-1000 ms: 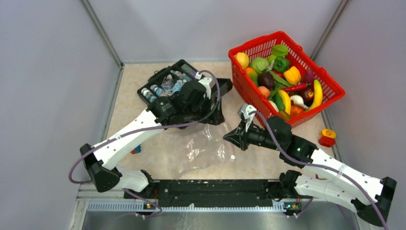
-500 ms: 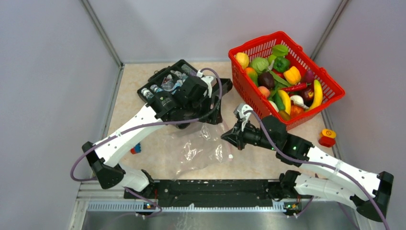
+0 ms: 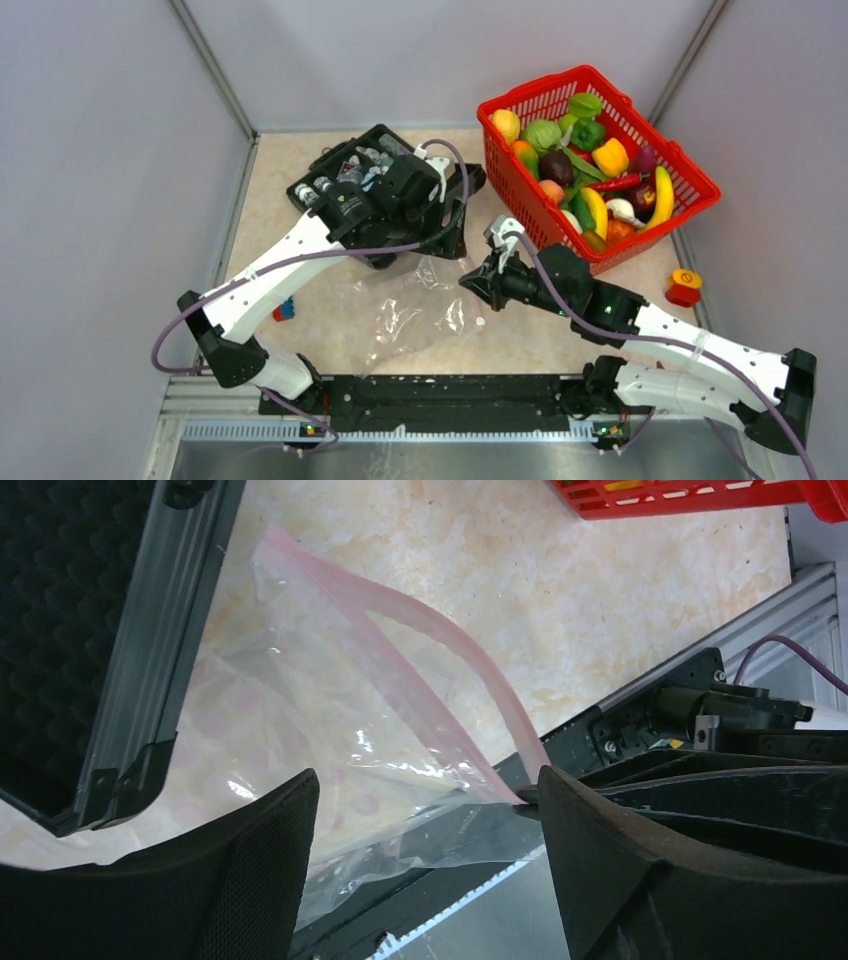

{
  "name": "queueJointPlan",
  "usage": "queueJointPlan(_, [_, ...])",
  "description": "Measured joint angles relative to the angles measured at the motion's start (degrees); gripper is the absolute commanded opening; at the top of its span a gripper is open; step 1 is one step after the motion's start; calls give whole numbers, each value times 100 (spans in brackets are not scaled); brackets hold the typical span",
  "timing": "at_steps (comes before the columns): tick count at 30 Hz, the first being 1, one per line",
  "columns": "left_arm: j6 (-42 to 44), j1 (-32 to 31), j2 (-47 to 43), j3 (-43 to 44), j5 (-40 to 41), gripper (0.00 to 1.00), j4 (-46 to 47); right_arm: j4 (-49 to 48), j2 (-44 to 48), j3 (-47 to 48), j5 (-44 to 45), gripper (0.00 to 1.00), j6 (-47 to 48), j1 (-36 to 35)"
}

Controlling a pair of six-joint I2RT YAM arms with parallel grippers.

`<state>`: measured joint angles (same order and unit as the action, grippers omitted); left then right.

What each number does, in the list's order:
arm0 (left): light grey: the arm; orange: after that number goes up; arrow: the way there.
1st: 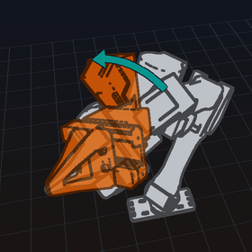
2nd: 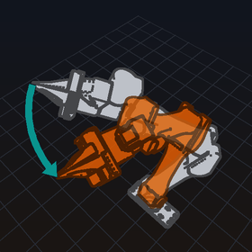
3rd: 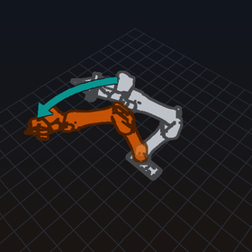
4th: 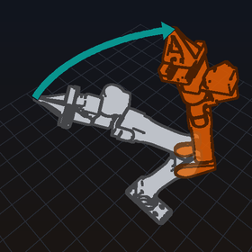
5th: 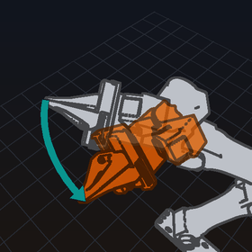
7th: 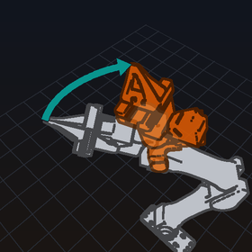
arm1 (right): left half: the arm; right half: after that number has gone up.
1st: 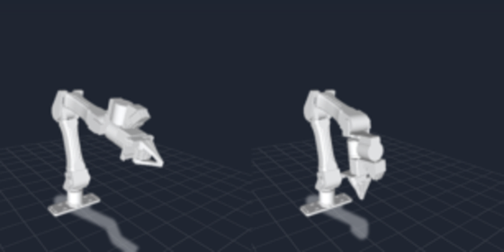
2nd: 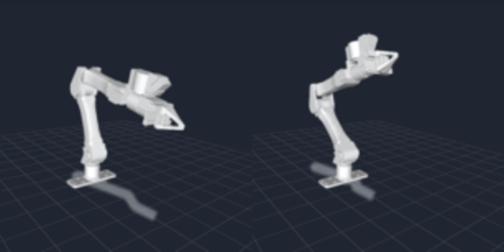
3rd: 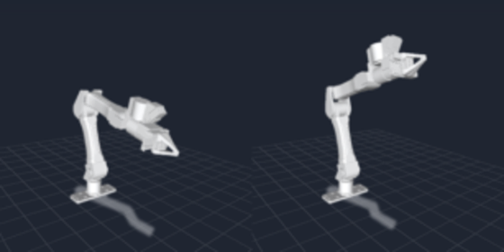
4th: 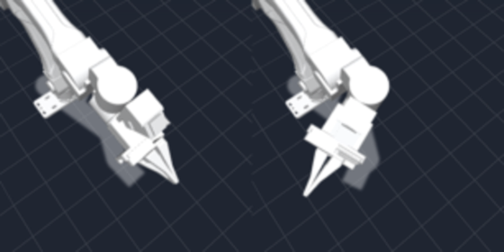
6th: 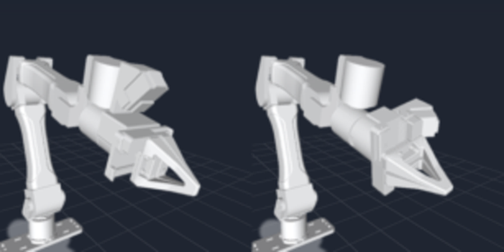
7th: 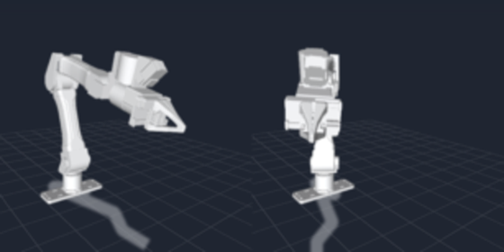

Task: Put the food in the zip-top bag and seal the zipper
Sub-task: Open the zipper of the food storage bag.

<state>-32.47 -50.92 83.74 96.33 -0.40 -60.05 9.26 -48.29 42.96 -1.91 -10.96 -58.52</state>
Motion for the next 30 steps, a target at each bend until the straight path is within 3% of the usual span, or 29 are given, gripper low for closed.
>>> queueJointPlan(14, [-28, -87, 306, -98, -164, 62, 52, -577, 66, -35, 186, 0, 24, -223])
queueJointPlan(20, [-9, -90, 306, -195, -74, 40, 94, -756, 205, -149, 181, 0, 26, -223])
queueJointPlan(27, [74, -87, 306, -205, -4, 5, 107, -754, 201, -184, 131, 0, 24, -240])
queueJointPlan(28, [76, -87, 306, -205, 4, 0, 114, -754, 199, -184, 118, 4, 22, -243])
queueJointPlan(30, [96, -87, 302, -223, 4, 0, 149, -756, 195, -184, 90, 28, -9, -245])
